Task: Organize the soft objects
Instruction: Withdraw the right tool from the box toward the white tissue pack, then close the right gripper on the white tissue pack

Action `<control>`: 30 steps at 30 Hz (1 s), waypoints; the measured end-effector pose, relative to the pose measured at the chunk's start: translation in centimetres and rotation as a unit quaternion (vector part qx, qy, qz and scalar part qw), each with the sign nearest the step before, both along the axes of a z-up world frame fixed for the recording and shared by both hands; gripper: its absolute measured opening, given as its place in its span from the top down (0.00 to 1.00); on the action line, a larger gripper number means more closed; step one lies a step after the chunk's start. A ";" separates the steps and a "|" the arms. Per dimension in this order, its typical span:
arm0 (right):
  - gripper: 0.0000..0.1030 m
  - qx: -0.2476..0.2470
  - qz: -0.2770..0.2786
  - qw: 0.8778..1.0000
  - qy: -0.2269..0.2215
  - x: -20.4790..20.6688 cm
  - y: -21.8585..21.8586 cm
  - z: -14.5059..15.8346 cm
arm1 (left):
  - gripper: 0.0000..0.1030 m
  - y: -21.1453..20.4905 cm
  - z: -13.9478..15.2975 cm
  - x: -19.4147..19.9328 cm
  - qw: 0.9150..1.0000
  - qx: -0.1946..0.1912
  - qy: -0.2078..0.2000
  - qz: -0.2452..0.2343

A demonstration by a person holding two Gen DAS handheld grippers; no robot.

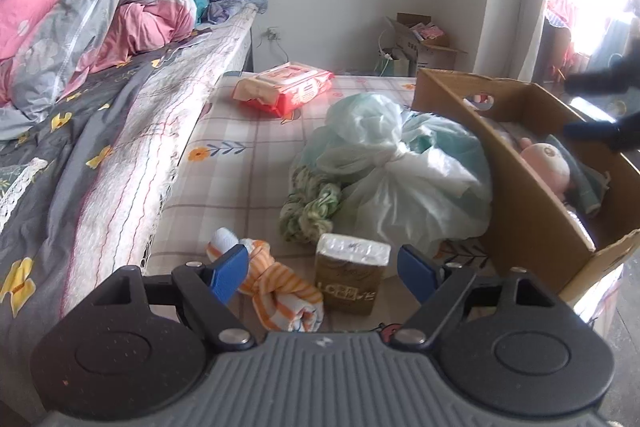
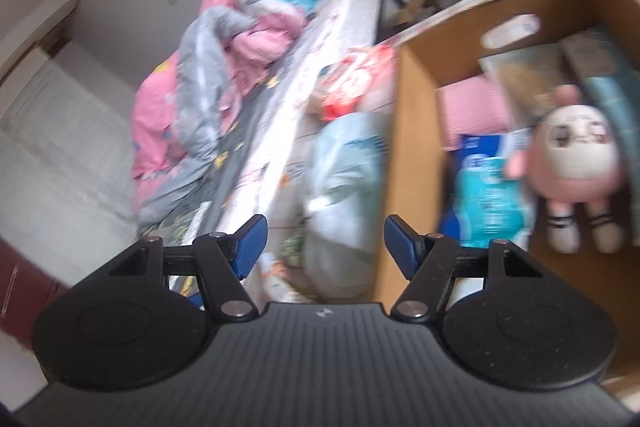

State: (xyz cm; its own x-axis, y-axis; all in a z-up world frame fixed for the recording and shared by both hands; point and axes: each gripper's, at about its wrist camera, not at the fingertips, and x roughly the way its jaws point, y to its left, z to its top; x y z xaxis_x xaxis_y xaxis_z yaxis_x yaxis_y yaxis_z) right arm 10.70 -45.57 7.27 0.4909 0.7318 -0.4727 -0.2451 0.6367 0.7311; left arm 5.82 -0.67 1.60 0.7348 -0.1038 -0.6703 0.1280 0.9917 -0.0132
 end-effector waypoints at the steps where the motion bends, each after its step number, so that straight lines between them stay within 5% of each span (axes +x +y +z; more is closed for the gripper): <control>1: 0.37 0.002 0.013 1.000 -0.002 0.0 1.2 0.3 | 0.20 0.3 -0.2 -0.1 1.000 -0.004 0.001 0.002; 8: 0.37 0.007 0.090 0.996 0.018 1.3 10.4 0.1 | 0.23 2.3 -1.7 -0.5 1.000 -0.011 0.002 0.012; 16: 0.37 -0.086 0.155 0.983 0.047 0.8 19.2 -3.6 | 0.23 1.0 -4.1 0.2 0.998 -0.003 -0.003 -0.055; 22: 0.37 -0.136 0.162 0.976 0.041 0.8 20.9 -4.7 | 0.23 -0.8 -5.7 1.2 0.996 0.041 -0.009 -0.082; 30: 0.37 -0.169 0.175 0.970 0.033 1.1 22.4 -5.3 | 0.23 3.3 -6.5 1.8 0.999 0.014 0.034 -0.026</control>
State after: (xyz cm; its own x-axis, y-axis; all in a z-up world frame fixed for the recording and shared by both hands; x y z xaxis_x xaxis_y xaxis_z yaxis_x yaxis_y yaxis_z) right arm 11.77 -23.18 1.96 0.2024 0.6461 -0.7359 -0.4490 0.7290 0.5166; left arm 7.63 2.67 -4.88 0.6810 -0.1214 -0.7222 0.1786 0.9839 0.0030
